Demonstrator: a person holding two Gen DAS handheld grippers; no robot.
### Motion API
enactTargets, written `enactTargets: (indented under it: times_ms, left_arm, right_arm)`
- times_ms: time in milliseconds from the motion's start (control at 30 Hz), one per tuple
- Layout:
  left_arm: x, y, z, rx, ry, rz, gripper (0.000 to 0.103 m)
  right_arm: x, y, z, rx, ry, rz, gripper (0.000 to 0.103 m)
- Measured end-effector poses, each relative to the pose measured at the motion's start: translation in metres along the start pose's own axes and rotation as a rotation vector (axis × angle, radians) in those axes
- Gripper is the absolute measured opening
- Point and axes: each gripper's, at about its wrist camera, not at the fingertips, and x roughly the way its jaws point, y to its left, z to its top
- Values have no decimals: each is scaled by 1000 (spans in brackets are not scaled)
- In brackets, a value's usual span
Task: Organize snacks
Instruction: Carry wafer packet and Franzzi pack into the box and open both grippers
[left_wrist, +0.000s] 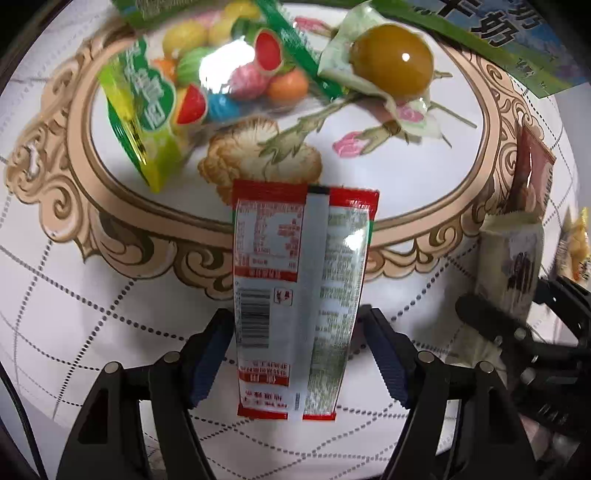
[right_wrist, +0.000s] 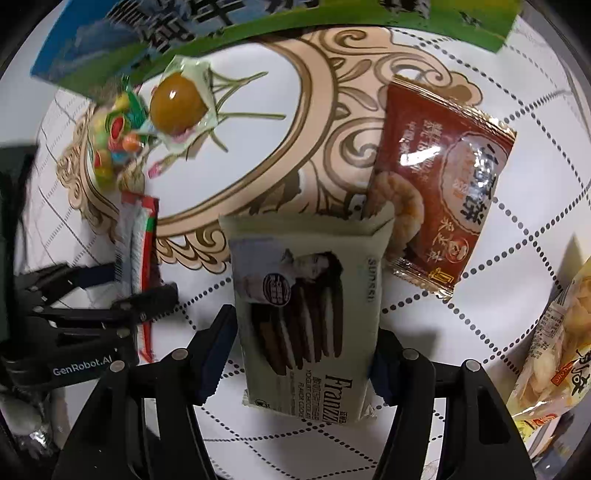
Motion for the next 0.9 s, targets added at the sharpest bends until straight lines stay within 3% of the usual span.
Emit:
enactTargets:
  times_ms: [33,67,200,333,367,567,700,900]
  left_arm:
    - [3,-21,-1,-2,-22,15,56]
    - [6,-41,-6,-9,-40,22,52]
    - [-5,-49,-8,-20,-69,9,44]
    - [-38,-24,-4,-31,-96,-15,43]
    - [-45,-3,-10,-29,-101,-19,43]
    - [-97,2,-11,-43,-172,-100,43]
    - [-149,0,-10,-41,-265,-164,43]
    - [-224,2,23,-24,-392,-220,43]
  right_arm:
    - [2,7,-7,-8,-10,-16,64]
    - [3,10,-11,-14,-24,-46,59]
    - [4,20,-29,-24,-66,-66,57]
    - [-14,13,-34,8,-92,1,56]
    - [-19,13,-33,12,-98,14,56]
    - [-71,6,-30,17,-155,109,56]
    - [-119,-1,-16,7,-224,162,56]
    - [-186,-11,14,-10,-347,196,56]
